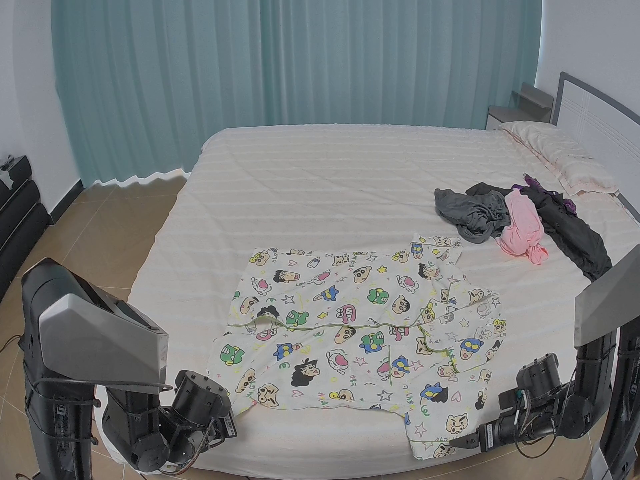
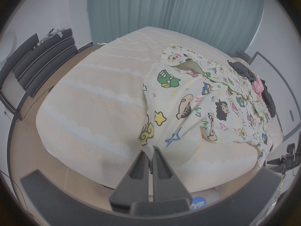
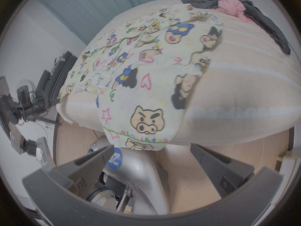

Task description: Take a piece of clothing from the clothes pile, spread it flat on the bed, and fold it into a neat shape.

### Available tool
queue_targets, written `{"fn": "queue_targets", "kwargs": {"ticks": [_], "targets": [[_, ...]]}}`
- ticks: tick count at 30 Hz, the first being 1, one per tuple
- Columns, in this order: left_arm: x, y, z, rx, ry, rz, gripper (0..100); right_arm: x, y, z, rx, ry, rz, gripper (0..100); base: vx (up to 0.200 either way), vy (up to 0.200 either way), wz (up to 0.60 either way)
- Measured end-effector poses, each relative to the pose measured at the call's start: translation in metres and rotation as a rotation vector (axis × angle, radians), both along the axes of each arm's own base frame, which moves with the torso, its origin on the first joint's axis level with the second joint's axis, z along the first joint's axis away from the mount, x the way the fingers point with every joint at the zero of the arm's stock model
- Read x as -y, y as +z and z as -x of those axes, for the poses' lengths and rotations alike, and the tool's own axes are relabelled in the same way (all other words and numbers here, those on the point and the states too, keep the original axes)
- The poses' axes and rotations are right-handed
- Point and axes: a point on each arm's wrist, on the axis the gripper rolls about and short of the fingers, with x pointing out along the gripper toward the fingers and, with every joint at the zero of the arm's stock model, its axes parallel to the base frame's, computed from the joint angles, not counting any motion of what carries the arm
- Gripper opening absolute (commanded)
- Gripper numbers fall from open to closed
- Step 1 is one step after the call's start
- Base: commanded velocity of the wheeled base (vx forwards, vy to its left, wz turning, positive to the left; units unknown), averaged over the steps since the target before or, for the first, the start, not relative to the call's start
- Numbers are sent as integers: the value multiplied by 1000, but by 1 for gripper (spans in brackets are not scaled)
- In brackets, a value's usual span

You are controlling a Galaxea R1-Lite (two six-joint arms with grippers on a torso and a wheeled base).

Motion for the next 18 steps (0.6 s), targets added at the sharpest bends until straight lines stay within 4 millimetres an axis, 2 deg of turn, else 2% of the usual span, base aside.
{"fn": "queue_targets", "kwargs": {"ticks": [3, 9, 18], "targets": [[0, -1, 0, -1, 1, 0, 0, -9, -3, -1, 27, 36, 0, 100, 0, 0, 0], [1, -1, -1, 4, 0, 3, 0, -17, -14, -4, 54, 32, 77, 100, 0, 0, 0], [1, -3, -2, 6, 1, 4, 0, -25, -23, -12, 66, 23, 89, 100, 0, 0, 0]]}}
